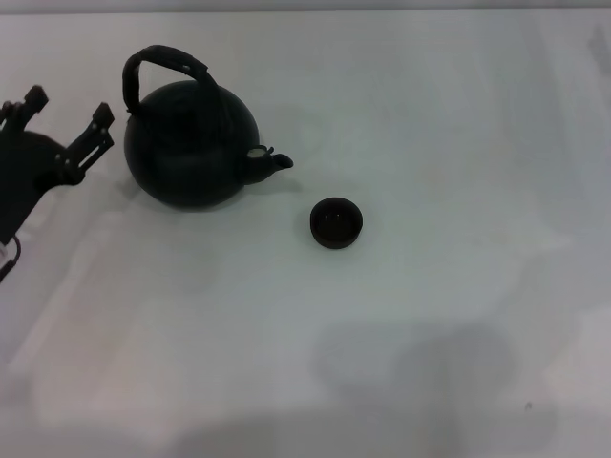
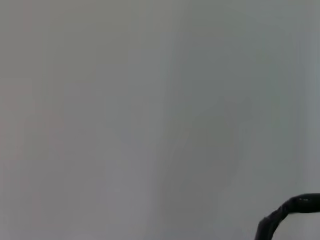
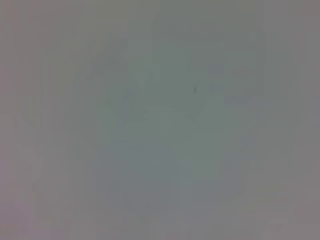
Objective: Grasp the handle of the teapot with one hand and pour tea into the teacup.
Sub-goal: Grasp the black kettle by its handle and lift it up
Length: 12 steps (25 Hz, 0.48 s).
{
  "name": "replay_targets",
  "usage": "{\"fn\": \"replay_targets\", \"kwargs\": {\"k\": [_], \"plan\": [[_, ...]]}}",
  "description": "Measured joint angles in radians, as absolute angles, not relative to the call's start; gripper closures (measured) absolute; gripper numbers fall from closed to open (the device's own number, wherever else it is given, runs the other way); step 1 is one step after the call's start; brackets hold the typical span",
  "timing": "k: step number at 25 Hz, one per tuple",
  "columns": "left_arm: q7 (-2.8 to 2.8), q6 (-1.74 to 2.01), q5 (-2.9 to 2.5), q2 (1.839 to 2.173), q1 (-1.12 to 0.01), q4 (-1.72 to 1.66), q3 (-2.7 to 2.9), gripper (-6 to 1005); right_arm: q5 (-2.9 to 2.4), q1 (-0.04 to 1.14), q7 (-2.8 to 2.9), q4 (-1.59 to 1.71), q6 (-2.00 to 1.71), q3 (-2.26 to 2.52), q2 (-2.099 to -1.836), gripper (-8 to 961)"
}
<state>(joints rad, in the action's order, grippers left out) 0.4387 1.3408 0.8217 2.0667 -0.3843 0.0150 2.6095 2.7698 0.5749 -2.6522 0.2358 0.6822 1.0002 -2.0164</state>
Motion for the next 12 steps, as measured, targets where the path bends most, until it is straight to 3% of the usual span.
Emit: {"fn": "replay_targets", "kwargs": {"k": [12], "plan": [[0.477,1.328,0.798,2.060,-0.462,0.082,2.658,111,2.773,0.571,-2.641,0.235,0.681,1.000,-2.022,108]]}}
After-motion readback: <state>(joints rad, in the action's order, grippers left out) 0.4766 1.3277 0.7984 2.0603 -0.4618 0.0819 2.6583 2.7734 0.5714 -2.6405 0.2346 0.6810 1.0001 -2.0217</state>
